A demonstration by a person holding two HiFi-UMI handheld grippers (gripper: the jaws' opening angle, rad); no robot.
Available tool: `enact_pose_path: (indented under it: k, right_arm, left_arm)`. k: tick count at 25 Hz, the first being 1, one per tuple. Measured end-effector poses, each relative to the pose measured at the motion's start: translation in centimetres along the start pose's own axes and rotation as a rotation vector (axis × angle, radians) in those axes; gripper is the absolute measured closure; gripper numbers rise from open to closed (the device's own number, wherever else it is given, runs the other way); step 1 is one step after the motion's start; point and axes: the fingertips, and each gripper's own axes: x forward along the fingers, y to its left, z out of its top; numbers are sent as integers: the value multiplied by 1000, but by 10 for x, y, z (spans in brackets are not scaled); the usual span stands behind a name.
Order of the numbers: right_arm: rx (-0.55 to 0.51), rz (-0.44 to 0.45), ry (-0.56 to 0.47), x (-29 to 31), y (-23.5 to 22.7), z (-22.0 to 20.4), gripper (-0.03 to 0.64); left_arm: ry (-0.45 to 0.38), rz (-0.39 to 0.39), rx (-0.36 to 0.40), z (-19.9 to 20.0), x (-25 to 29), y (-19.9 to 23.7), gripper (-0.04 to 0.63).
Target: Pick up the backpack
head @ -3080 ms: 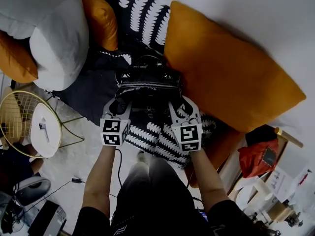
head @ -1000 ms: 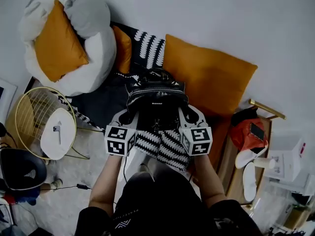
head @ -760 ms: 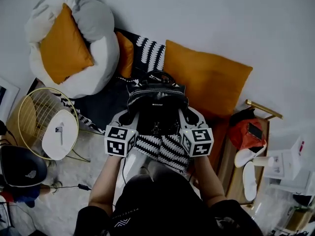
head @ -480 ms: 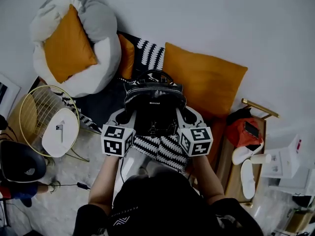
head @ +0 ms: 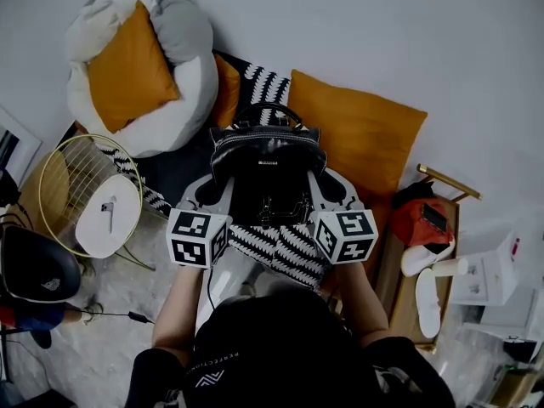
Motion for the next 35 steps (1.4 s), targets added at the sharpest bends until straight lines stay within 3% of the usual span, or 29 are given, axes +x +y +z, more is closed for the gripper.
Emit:
enact_pose_path:
  k: [23, 35]
  right_arm:
    - [-31, 43, -248, -52, 39, 84, 586]
    - [-23, 69, -298, -53, 40, 104, 592]
  left_arm:
    - [-302, 67, 97, 80, -80, -11, 549]
    - [-338, 88, 123, 99, -90, -13, 549]
